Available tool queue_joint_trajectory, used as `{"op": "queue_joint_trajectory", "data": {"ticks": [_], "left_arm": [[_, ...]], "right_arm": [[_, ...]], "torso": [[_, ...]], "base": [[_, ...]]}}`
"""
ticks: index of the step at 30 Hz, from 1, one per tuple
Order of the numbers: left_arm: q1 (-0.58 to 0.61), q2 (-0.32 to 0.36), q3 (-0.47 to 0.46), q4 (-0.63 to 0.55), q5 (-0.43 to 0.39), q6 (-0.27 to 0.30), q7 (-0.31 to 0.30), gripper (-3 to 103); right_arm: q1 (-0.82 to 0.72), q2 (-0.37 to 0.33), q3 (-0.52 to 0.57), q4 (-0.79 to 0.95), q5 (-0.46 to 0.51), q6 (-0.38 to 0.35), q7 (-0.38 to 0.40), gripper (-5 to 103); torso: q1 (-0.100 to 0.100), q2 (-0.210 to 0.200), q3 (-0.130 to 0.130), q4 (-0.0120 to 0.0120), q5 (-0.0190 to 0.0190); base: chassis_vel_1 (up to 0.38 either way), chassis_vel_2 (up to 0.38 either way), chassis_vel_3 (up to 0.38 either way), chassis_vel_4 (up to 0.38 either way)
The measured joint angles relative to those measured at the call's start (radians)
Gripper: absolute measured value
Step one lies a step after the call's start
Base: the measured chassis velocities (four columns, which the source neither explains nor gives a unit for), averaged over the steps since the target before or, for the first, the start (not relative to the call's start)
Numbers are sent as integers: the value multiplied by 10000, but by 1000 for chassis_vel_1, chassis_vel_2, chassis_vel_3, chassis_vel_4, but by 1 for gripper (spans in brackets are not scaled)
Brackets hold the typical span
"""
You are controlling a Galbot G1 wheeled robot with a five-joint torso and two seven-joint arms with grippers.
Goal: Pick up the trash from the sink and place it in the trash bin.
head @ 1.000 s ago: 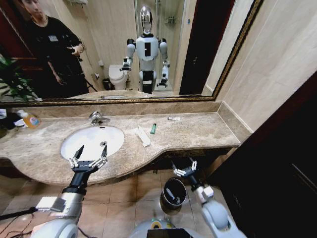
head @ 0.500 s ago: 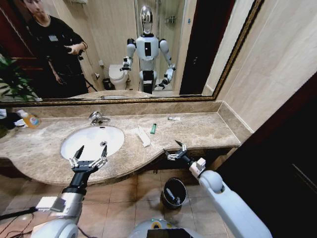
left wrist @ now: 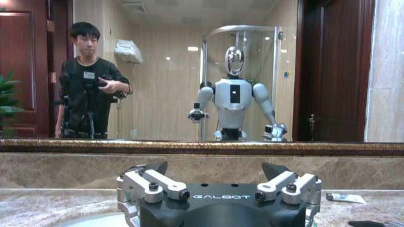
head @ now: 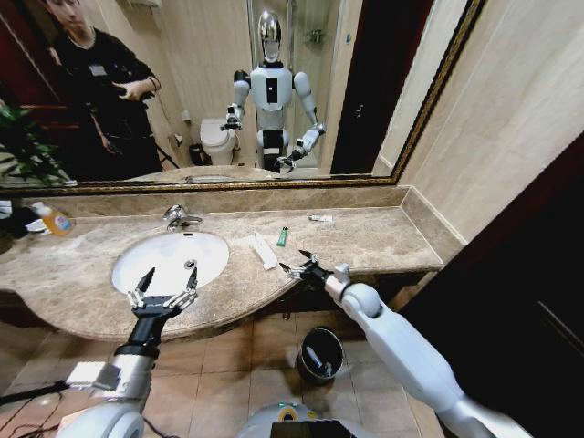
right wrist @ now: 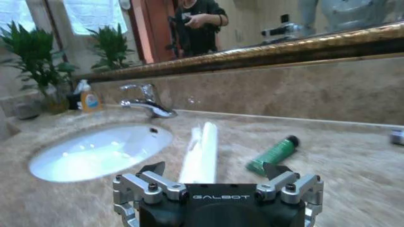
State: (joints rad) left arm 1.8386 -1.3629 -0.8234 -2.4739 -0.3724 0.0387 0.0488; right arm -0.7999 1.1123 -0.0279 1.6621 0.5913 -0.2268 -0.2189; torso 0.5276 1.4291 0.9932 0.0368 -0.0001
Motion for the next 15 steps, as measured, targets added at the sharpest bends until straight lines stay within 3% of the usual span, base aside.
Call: {"op": "queue_joint_trajectory", "data": {"ticks": [15], "left_arm": [[0, 0, 0, 1, 0, 0, 0, 100]], "right_arm": [[1481, 924, -1286, -1337, 88, -204, 757, 100]], "torso": [[0, 0, 0, 0, -1]], "base": [[0, 0, 0, 0]]}}
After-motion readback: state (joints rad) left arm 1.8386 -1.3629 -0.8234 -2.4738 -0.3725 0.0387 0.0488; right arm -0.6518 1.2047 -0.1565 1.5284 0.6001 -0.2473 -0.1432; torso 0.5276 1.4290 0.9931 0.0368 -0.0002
